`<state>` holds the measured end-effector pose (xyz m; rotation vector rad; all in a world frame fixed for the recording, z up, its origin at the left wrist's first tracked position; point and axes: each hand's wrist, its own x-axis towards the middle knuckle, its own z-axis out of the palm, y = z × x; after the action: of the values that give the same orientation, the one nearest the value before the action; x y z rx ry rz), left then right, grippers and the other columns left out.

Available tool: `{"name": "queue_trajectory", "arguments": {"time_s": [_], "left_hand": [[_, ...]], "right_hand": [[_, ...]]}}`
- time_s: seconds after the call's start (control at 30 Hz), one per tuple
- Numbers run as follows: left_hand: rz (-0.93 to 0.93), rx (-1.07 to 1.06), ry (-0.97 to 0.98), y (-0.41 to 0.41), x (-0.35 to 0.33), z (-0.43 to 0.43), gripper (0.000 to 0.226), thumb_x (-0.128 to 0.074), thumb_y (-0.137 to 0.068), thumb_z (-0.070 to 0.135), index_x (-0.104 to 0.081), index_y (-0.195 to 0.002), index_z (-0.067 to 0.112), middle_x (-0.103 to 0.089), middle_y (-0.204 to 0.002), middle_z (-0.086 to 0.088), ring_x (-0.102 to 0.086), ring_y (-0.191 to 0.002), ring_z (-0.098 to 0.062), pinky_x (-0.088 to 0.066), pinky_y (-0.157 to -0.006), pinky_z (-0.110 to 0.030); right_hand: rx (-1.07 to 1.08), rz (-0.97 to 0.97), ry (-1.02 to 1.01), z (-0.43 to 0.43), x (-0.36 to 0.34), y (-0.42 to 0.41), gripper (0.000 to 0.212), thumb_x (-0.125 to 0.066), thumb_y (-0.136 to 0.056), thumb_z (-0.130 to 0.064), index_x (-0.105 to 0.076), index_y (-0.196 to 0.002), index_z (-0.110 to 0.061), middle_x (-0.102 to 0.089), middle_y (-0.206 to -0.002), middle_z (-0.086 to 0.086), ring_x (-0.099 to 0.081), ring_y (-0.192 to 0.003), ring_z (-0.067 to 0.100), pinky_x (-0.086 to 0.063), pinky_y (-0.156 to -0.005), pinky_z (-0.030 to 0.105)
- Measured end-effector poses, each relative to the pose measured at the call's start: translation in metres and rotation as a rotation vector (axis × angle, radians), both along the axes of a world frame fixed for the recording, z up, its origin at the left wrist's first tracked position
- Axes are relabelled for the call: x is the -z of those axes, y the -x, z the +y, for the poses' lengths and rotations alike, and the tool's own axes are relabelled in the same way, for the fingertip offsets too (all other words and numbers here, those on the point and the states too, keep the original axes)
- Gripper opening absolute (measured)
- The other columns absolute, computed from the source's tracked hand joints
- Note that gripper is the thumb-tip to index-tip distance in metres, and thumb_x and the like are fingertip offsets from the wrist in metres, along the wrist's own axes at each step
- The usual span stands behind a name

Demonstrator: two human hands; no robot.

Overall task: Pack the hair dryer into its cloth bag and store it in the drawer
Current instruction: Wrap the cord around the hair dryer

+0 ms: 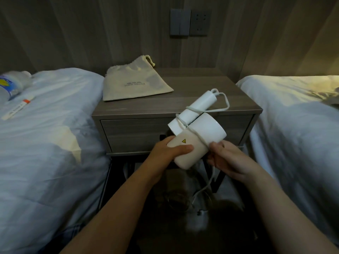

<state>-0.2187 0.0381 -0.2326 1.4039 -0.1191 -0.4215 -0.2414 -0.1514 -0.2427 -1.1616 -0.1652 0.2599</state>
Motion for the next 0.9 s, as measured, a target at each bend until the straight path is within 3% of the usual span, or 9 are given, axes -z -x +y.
{"name": "queue_trajectory", "arguments": {"time_s": [0.07, 0.17, 0.2, 0.3, 0.47, 0.57, 0.67, 0.77, 0.9], "left_hand": [[0.005, -0.026, -0.009, 0.001, 0.001, -0.002, 0.021, -0.073, -0.074, 0.015, -0.064, -0.09, 0.025, -0.069, -0.093, -0.001, -0.065, -0.088, -0.018, -0.055, -0.076, -0.032], [0.018, -0.055, -0.019, 0.001, 0.002, -0.004, 0.019, -0.073, -0.074, 0.015, -0.065, -0.088, 0.025, -0.069, -0.094, -0.002, -0.066, -0.089, -0.019, -0.055, -0.078, -0.034], [0.012, -0.054, -0.025, 0.001, 0.002, -0.004, 0.02, -0.074, -0.074, 0.015, -0.065, -0.089, 0.025, -0.069, -0.095, -0.002, -0.065, -0.09, -0.02, -0.055, -0.078, -0.035], [-0.034, -0.059, -0.061, 0.0, 0.0, -0.002, 0.021, -0.075, -0.073, 0.015, -0.064, -0.088, 0.025, -0.068, -0.094, -0.001, -0.065, -0.088, -0.018, -0.054, -0.071, -0.03], [-0.197, -0.132, -0.224, -0.006, -0.005, 0.006, 0.025, -0.081, -0.067, 0.018, -0.063, -0.083, 0.026, -0.067, -0.086, 0.005, -0.063, -0.081, -0.011, -0.051, -0.067, -0.023], [-0.224, -0.14, -0.266, -0.008, -0.006, 0.009, 0.024, -0.08, -0.067, 0.021, -0.062, -0.082, 0.028, -0.066, -0.083, 0.009, -0.062, -0.078, -0.008, -0.049, -0.061, -0.016], [-0.247, -0.12, -0.327, -0.006, -0.006, 0.007, 0.025, -0.081, -0.066, 0.025, -0.062, -0.082, 0.028, -0.064, -0.083, 0.01, -0.061, -0.076, -0.006, -0.048, -0.06, -0.016], [-0.251, -0.122, -0.348, -0.004, -0.005, 0.004, 0.028, -0.081, -0.065, 0.026, -0.059, -0.082, 0.029, -0.063, -0.085, 0.008, -0.061, -0.079, -0.008, -0.048, -0.064, -0.02], [-0.167, -0.157, -0.254, -0.004, -0.007, 0.004, 0.03, -0.078, -0.07, 0.024, -0.058, -0.092, 0.027, -0.063, -0.09, 0.007, -0.06, -0.079, -0.003, -0.048, -0.056, -0.014]], "right_hand": [[0.054, 0.008, 0.037, 0.006, -0.004, 0.002, 0.046, -0.079, -0.058, -0.033, -0.059, -0.092, -0.01, -0.071, -0.069, -0.006, -0.065, -0.062, 0.003, -0.048, -0.049, 0.016], [0.158, 0.011, 0.175, 0.011, -0.003, 0.002, 0.005, -0.057, -0.083, -0.017, -0.054, -0.084, -0.013, -0.066, -0.054, -0.01, -0.059, -0.049, -0.002, -0.042, -0.044, 0.012], [0.177, 0.015, 0.206, 0.012, -0.003, 0.001, 0.002, -0.054, -0.085, -0.016, -0.055, -0.084, -0.014, -0.065, -0.054, -0.011, -0.058, -0.049, -0.002, -0.042, -0.044, 0.012], [0.181, -0.006, 0.328, 0.009, -0.001, -0.001, 0.012, -0.066, -0.081, -0.024, -0.058, -0.085, -0.016, -0.064, -0.056, -0.011, -0.055, -0.051, 0.002, -0.039, -0.047, 0.018], [0.143, -0.099, 0.508, 0.0, -0.001, -0.003, 0.015, -0.058, -0.084, -0.026, -0.062, -0.082, -0.012, -0.063, -0.058, -0.004, -0.044, -0.044, 0.008, -0.035, -0.044, 0.02], [0.125, -0.099, 0.564, -0.005, -0.001, -0.003, 0.006, -0.058, -0.089, -0.011, -0.064, -0.09, -0.009, -0.063, -0.066, 0.006, -0.045, -0.042, 0.01, -0.037, -0.042, 0.018], [0.245, -0.027, 0.665, -0.007, -0.001, -0.003, 0.009, -0.055, -0.089, 0.0, -0.061, -0.083, -0.003, -0.059, -0.058, 0.012, -0.048, -0.034, 0.01, -0.04, -0.038, 0.02], [0.371, 0.021, 0.788, -0.01, -0.005, -0.002, 0.028, -0.06, -0.089, -0.014, -0.057, -0.063, -0.004, -0.057, -0.041, 0.003, -0.046, -0.031, 0.012, -0.041, -0.041, 0.02], [0.417, 0.022, 0.886, -0.009, -0.01, 0.002, 0.038, -0.058, -0.091, -0.024, -0.056, -0.06, -0.003, -0.053, -0.033, -0.001, -0.046, -0.029, 0.009, -0.038, -0.037, 0.012]]}}
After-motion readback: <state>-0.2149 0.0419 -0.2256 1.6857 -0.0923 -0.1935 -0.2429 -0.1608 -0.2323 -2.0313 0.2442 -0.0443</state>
